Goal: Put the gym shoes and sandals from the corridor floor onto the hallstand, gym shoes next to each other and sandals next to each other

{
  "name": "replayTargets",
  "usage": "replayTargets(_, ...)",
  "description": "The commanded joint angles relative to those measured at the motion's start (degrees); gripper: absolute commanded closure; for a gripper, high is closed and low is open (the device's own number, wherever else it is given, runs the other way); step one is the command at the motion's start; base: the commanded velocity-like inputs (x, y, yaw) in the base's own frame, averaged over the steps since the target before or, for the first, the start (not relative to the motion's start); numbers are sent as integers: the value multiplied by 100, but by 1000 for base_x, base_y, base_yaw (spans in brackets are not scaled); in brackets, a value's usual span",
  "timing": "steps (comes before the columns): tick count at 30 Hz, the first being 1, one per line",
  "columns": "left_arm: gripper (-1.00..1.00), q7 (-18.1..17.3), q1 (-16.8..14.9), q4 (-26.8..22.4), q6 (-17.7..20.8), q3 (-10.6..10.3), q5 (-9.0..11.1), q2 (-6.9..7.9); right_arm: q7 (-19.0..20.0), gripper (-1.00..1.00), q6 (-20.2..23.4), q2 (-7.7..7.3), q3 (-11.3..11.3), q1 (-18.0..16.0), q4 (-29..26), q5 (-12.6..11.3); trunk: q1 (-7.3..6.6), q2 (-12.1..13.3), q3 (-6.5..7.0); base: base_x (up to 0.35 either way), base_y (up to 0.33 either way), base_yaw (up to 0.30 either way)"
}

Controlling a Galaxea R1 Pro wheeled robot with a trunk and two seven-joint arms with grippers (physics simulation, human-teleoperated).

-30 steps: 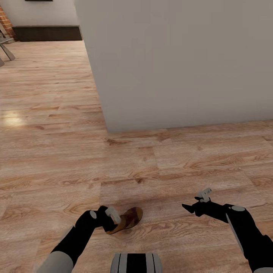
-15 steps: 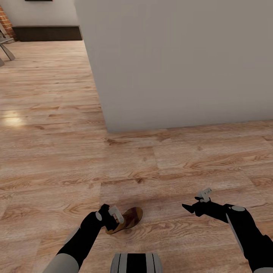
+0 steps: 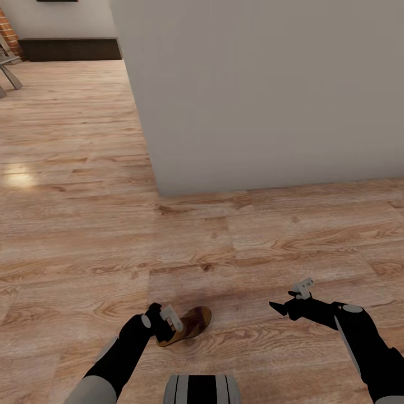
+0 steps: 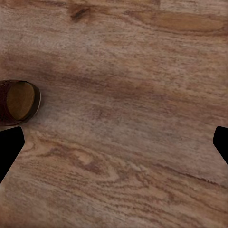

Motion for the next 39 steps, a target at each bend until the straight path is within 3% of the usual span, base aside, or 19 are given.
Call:
replayTargets(1, -100, -31, 0, 3, 25, -5, -35, 2, 42, -100, 22, 2, -11, -3, -8, 41, -1, -2, -4, 0, 0, 0)
replayTargets(11, -100, -29, 8, 34, 18, -13, -28, -6, 42, -100, 22, 2, -8, -3, -8, 41, -1, -2, -4, 0, 0, 0)
replayTargets(16, -100, -29, 23, 42, 21, -169, -13, -2, 42, -100, 22, 2, -7, -3, -8, 41, -1, -2, -4, 0, 0, 0)
replayTargets(18, -100, -24, 85, 41, 24, -339, -17, 4, 42, -100, 22, 2, -7, -3, -8, 41, -1, -2, -4, 0, 0, 0)
replayTargets(23, -100, -21, 185, 31, 25, -423, -33, 16, 42, -100, 22, 2, -7, -3, -8, 41, -1, -2, -4, 0, 0, 0)
replayTargets(32, -100, -6, 217, 28, 29, -449, -39, 39, 42, -100, 22, 2, -7, -3, -7, 41, -1, -2, -4, 0, 0, 0)
replayTargets(39, -100, -3, 224, 35, 34, -448, -183, 49, 42, -100, 22, 2, -7, -3, -6, 41, -1, -2, -4, 0, 0, 0)
